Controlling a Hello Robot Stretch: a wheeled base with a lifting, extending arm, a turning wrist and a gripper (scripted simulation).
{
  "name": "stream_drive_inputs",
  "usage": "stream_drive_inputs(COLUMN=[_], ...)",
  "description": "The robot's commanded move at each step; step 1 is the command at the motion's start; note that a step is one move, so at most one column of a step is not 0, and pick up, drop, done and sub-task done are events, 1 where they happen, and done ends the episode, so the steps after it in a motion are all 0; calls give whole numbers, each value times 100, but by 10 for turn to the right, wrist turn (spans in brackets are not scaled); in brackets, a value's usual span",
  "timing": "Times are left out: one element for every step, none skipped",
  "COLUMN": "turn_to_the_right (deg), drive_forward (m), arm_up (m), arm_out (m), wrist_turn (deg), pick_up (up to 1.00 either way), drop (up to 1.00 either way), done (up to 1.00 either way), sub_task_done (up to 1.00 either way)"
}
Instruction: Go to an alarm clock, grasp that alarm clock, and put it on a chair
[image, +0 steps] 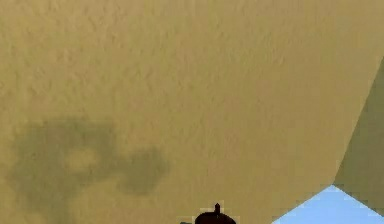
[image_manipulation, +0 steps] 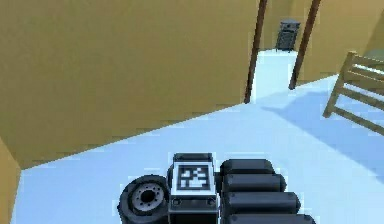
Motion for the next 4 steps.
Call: stream_drive_inputs(turn_to_the_right=[-60, 450, 120, -450], drive_forward=[0, 0, 0, 0], arm_up=[0, 0, 0, 0], arm_out=[0, 0, 0, 0], wrist_turn=[0, 0, 0, 0], pick_up=[0, 0, 0, 0], drop=[0, 0, 0, 0], done=[0, 0, 0, 0], sub_task_done=[0, 0, 0, 0])
